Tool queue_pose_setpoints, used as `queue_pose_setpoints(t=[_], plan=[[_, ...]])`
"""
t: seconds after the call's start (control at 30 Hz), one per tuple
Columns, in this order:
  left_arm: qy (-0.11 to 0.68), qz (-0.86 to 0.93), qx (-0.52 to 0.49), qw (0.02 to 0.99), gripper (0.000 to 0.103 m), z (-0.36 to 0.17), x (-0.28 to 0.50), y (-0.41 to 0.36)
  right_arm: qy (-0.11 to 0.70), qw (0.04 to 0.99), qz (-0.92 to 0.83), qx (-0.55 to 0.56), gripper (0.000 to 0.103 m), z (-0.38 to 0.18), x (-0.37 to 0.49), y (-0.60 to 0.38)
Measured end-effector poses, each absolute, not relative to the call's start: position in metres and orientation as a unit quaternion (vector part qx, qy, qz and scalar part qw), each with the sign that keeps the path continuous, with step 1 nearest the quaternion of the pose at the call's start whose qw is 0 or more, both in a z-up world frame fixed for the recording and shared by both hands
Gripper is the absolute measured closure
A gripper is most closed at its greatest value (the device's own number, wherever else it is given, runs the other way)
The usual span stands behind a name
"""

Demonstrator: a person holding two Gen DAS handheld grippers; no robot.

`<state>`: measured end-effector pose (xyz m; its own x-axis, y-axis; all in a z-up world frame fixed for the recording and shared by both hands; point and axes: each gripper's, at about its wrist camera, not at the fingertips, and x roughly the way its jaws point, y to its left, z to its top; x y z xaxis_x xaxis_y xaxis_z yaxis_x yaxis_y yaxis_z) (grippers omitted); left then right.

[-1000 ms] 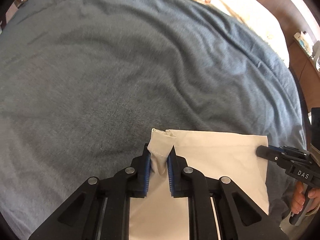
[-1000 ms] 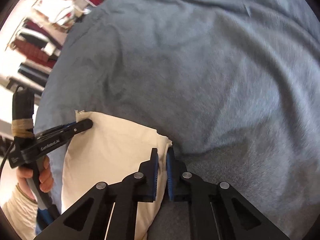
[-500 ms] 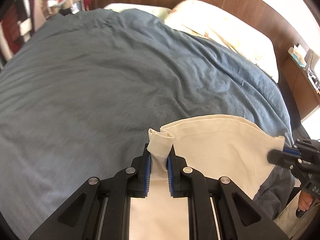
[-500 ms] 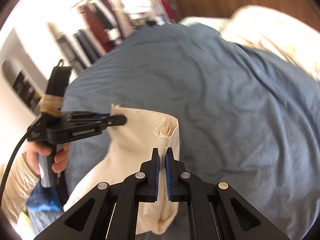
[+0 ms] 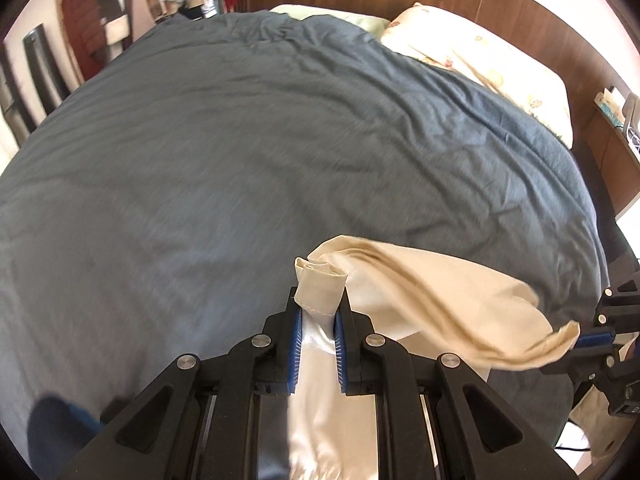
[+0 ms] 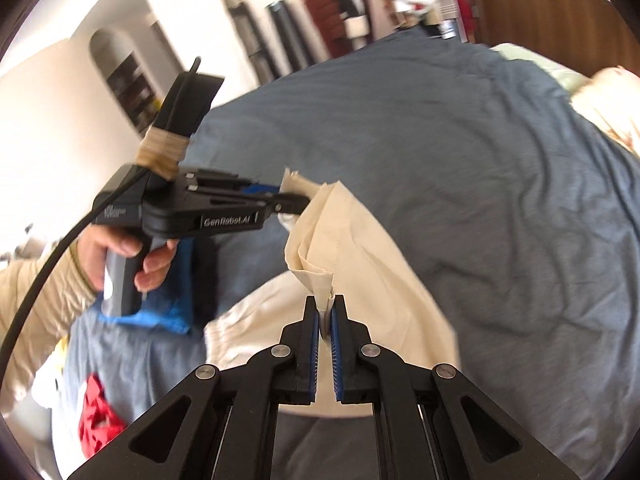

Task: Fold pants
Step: 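Lift the folded cream shorts with both grippers and carry them toward the blue clothes stack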

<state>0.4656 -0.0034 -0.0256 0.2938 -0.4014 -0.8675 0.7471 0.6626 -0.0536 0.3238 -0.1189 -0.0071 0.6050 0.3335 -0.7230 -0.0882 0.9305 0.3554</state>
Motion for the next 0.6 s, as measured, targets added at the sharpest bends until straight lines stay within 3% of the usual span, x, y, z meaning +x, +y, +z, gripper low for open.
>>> queue_pose_setpoints(t=[0.17,0.5,0.6], plan=[[0.479,-0.345,0.185,0.786,0.086,-0.037,0.448,0.031,0.459,0.863,0.171,0.126,0.096,-0.019,0.314,-0.082],[0.491,-0.273,0.187,0.806,0.055,-0.030,0.394,0.075,0.507,0.821,0.253,0.074,0.096,-0.046,0.291,-0.040],[0.502,-0.252,0.163,0.811,0.053,-0.028,0.373,0.085,0.518,0.809,0.270,0.062,0.096,-0.056,0.286,-0.035]])
